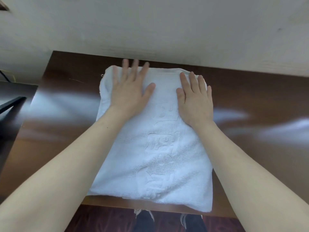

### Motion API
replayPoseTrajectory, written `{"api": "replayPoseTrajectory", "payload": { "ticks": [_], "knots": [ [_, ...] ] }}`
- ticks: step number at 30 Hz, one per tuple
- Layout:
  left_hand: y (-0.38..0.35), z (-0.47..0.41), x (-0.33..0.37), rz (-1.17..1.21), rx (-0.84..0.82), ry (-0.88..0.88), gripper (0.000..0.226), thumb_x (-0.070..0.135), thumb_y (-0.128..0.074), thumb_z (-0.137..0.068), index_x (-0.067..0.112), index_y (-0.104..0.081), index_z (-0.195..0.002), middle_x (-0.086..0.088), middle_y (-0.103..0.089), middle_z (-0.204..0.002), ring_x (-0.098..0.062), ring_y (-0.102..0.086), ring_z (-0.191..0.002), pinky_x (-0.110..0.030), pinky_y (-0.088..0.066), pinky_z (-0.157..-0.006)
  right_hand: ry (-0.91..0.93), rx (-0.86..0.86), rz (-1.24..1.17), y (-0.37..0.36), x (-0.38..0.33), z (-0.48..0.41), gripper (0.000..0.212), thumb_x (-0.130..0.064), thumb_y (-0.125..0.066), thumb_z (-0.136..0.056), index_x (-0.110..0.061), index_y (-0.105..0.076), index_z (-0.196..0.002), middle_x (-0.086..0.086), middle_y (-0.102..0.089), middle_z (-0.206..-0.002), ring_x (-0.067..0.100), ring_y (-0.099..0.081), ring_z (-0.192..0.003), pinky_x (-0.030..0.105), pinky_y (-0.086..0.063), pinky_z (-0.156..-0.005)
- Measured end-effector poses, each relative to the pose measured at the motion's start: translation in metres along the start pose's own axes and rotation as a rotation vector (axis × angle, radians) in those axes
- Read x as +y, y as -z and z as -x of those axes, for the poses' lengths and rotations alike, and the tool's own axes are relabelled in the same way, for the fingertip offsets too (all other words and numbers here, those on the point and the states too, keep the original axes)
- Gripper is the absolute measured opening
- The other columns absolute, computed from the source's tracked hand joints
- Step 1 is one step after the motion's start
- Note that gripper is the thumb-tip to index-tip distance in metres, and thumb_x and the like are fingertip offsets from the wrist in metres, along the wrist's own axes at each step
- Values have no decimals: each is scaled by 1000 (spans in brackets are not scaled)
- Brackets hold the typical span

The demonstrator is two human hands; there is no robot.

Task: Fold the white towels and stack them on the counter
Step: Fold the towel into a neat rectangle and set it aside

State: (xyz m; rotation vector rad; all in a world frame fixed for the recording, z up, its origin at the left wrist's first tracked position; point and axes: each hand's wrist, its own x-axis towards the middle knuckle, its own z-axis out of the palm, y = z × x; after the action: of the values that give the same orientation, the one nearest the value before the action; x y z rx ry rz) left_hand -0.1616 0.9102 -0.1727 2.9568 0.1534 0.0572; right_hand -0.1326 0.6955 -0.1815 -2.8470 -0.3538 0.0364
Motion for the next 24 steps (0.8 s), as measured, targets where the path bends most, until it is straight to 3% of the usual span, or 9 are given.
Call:
{"api": "replayPoseTrajectory", "payload": {
  "ticks": [3, 6, 8, 13, 17, 24],
  "knots": [
    [3, -23, 23, 143, -99, -167, 74, 56, -40, -98, 22, -14, -159, -12, -43, -148, -34, -33, -140, -46, -20, -117, 8, 12, -4, 0, 1, 0, 55, -46, -17, -104, -34, -14, -157, -3, -13, -165, 23, -6, -152, 49, -9, -122],
    [11, -37, 19, 88, -39, -222, 68, 64, -54, -88, 24, -48, -142, -4, -60, -124, -27, -52, -114, -37, -38, -88, 10, 21, 6, -1, 0, 0, 56, -47, -16, -103, -32, -14, -157, -3, -14, -165, 23, -8, -151, 50, -10, -121],
    [15, -41, 12, 17, -52, -237, 56, 72, -51, -82, 33, -60, -121, 6, -66, -112, -23, -58, -104, -33, -35, -74, 7, 26, 10, -1, -1, 0, 57, -47, -16, -103, -31, -15, -157, -2, -15, -165, 23, -8, -151, 51, -11, -121],
    [28, -47, -10, 48, -134, -175, 53, 86, -51, -73, 37, -54, -93, 13, -55, -72, -15, -55, -70, -29, -29, -54, 12, 32, 20, 0, -2, 2, 57, -47, -15, -102, -30, -14, -157, -1, -16, -165, 25, -10, -151, 51, -12, -121],
    [31, -53, -31, 84, -165, -85, 65, 96, -48, -61, 33, -52, -76, 8, -56, -66, -10, -53, -64, -29, -38, -57, 21, 30, 8, 1, -2, 2, 57, -47, -16, -103, -30, -15, -157, -2, -17, -164, 25, -10, -151, 51, -12, -121],
    [24, -61, -47, 125, -67, -20, 74, 97, -48, -59, 23, -43, -60, 11, -50, -57, -6, -48, -58, -29, -26, -54, 37, 29, 26, 1, -2, 2, 58, -48, -10, -102, -30, -15, -157, -3, -17, -164, 24, -10, -151, 51, -13, -120]
  ]
}}
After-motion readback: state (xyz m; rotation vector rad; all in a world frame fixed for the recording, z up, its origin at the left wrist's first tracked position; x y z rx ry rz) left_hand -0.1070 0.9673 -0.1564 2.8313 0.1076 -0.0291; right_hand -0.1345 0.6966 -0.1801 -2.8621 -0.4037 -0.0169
